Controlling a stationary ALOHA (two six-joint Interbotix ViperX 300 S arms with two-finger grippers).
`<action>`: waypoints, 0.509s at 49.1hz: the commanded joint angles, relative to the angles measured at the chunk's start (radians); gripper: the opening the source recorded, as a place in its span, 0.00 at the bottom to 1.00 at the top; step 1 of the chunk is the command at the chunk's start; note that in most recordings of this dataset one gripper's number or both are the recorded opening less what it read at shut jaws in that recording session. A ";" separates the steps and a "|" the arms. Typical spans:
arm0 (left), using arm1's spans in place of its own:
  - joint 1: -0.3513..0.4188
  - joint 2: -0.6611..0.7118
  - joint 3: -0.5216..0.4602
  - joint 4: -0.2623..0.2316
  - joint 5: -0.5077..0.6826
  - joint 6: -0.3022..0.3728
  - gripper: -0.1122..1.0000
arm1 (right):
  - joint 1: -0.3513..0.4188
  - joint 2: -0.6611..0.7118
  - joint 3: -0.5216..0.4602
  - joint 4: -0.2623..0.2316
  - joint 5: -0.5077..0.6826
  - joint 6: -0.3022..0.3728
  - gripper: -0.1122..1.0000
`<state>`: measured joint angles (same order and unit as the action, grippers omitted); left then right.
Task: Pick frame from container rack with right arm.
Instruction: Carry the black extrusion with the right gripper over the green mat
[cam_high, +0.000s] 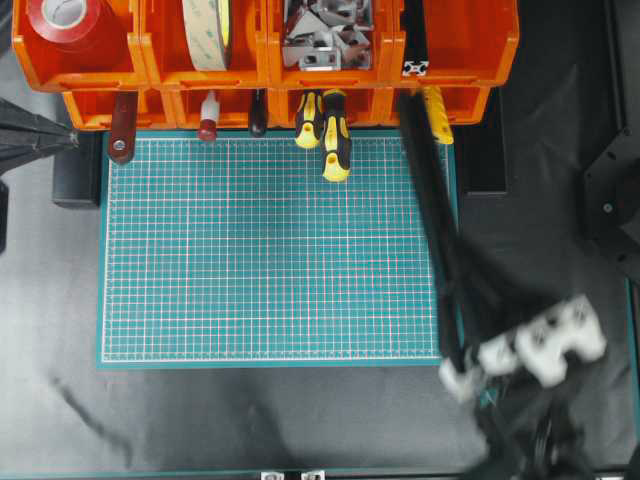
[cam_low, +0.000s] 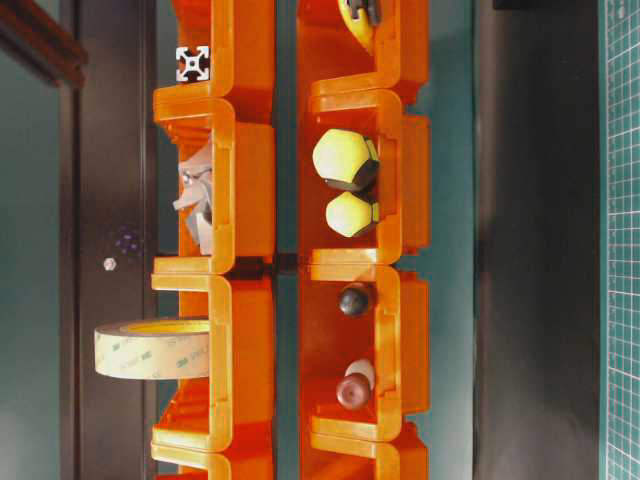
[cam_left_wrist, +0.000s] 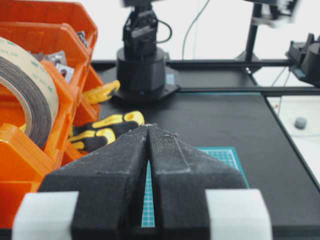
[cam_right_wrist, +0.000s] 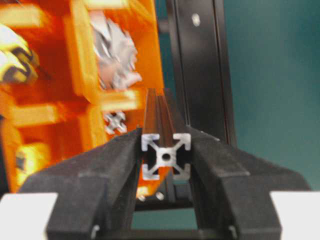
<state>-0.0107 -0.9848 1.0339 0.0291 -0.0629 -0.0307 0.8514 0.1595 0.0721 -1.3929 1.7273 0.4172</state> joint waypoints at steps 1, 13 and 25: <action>0.005 0.005 -0.029 0.003 -0.012 -0.005 0.11 | 0.031 0.034 -0.091 0.011 -0.014 0.000 0.32; 0.002 -0.003 -0.029 0.003 -0.015 -0.005 0.11 | 0.064 0.127 -0.135 0.176 -0.138 -0.005 0.32; 0.000 -0.006 -0.031 0.003 -0.015 -0.003 0.11 | 0.051 0.138 -0.046 0.282 -0.313 -0.008 0.32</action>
<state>-0.0107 -0.9940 1.0339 0.0291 -0.0675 -0.0307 0.9127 0.3175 0.0061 -1.1275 1.4757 0.4096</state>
